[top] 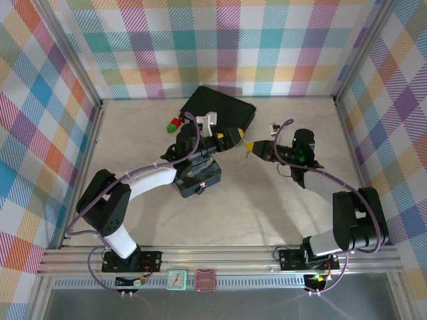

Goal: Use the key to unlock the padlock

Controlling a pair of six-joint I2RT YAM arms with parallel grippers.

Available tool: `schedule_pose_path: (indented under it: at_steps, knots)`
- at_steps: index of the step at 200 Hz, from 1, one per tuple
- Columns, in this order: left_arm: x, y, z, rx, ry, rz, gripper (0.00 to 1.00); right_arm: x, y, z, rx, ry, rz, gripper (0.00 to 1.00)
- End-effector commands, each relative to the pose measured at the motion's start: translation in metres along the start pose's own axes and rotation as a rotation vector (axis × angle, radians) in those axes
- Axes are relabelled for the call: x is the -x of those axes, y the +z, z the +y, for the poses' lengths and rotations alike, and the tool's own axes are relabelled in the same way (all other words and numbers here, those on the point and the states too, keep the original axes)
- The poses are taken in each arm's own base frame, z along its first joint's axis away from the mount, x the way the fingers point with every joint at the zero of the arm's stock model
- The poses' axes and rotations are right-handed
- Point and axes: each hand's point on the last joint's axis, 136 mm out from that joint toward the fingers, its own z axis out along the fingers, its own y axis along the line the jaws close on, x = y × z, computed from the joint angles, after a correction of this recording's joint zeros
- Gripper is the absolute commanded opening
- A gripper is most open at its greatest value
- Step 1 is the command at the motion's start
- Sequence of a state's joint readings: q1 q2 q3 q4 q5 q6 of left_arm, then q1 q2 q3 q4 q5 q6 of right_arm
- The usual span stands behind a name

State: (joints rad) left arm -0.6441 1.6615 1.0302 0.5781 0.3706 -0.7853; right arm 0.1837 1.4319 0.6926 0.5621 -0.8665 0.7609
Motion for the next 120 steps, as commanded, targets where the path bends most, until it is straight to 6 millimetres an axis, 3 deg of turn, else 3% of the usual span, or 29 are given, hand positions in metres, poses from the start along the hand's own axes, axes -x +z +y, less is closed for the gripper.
schedule_pose_path:
  at_steps: [1,21,53,89,120]
  knots:
    - [-0.012,-0.012,0.019,0.121,-0.001,0.039,0.85,-0.005,0.001,-0.017,-0.105,0.023,0.023,0.00]
    - [-0.032,-0.035,0.035,0.294,0.068,0.109,0.84,-0.021,0.000,-0.033,-0.191,0.033,0.061,0.00]
    - [-0.059,-0.083,0.041,0.502,0.215,0.225,0.83,-0.047,0.000,-0.045,-0.336,-0.041,0.122,0.00]
    - [-0.092,-0.133,0.063,0.661,0.241,0.401,0.82,-0.053,0.003,-0.046,-0.371,-0.056,0.128,0.00]
    - [-0.127,-0.156,0.087,0.726,0.227,0.498,0.82,-0.056,0.005,-0.043,-0.408,-0.091,0.127,0.00]
